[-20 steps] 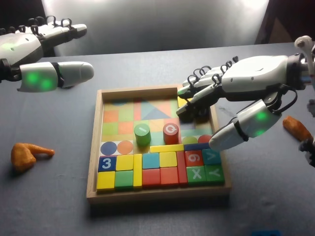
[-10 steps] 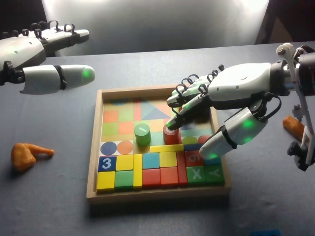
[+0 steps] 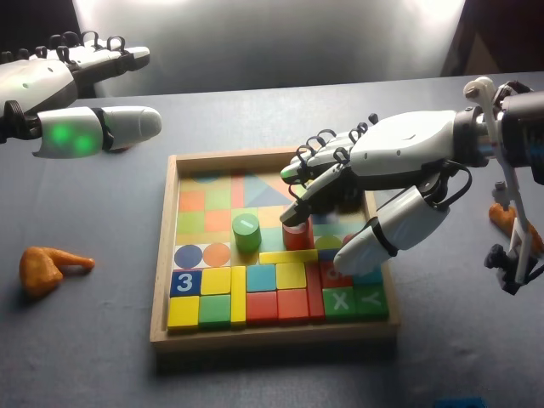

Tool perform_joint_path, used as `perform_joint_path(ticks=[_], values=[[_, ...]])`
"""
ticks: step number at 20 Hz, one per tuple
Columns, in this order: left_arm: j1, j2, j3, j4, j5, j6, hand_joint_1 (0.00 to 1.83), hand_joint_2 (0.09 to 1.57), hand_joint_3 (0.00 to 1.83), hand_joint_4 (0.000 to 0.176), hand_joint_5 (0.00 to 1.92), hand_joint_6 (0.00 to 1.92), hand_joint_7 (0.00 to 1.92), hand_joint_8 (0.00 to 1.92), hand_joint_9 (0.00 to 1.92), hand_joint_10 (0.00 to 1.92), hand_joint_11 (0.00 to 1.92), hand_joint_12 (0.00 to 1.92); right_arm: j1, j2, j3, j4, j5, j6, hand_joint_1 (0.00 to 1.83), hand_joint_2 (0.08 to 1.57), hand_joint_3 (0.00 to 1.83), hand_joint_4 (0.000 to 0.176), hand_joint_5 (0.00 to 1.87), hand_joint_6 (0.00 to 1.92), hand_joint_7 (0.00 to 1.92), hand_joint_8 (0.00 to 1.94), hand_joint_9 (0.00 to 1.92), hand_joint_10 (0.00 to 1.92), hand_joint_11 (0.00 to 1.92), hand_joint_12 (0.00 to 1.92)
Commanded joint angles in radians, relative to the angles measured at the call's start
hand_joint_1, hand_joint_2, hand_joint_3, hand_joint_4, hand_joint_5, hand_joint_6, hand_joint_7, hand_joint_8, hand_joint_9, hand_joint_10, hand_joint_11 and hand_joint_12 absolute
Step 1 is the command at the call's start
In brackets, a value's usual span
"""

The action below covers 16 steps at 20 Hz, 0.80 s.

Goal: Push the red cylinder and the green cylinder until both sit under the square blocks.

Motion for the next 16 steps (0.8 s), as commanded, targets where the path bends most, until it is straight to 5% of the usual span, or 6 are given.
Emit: perform_joint_path(ticks=[1,2,9,10,12,16], values=[[-0.014,-0.002,0.006,-0.013,-0.119,-0.003,0.01,1.07,0.00,0.130,0.12,0.00,0.04,0.00,0.02,0.00,0.00,0.27,0.014,0.002,0.004,0.050,0.027,0.006,0.30,1.05,0.00,0.162,0.40,0.00,0.03,0.00,0.00,0.00,0.00,0.28],[-0.014,-0.002,0.006,-0.013,-0.119,-0.003,0.02,1.06,0.00,0.144,0.12,0.00,0.03,0.00,0.01,0.00,0.00,0.27,0.013,0.001,0.006,0.050,0.024,0.006,0.30,1.05,0.00,0.159,0.40,0.00,0.03,0.00,0.00,0.00,0.00,0.28],[-0.015,-0.001,0.006,-0.013,-0.119,-0.004,0.00,1.12,0.01,0.115,0.13,0.00,0.04,0.00,0.02,0.00,0.00,0.29,0.006,-0.005,0.015,0.050,0.011,0.005,0.33,1.06,0.00,0.158,0.40,0.00,0.04,0.00,0.00,0.00,0.00,0.30],[-0.015,-0.001,0.006,-0.013,-0.119,-0.004,0.02,1.08,0.00,0.142,0.13,0.00,0.04,0.00,0.02,0.00,0.00,0.29,0.004,-0.006,0.015,0.050,0.010,0.005,0.34,1.05,0.00,0.155,0.41,0.00,0.04,0.00,0.00,0.00,0.00,0.30],[-0.015,-0.001,0.005,-0.012,-0.119,-0.004,0.01,1.07,0.00,0.123,0.14,0.00,0.05,0.00,0.03,0.00,0.00,0.30,-0.003,-0.007,0.016,0.050,0.009,0.007,0.35,1.05,0.00,0.157,0.41,0.01,0.05,0.00,0.00,0.00,0.00,0.30],[-0.015,-0.001,0.005,-0.012,-0.119,-0.004,0.02,1.07,0.00,0.134,0.12,0.00,0.03,0.00,0.01,0.00,0.00,0.27,-0.014,-0.008,0.017,0.050,0.008,0.013,0.36,1.05,0.00,0.159,0.41,0.00,0.04,0.00,0.00,0.00,0.00,0.30]])
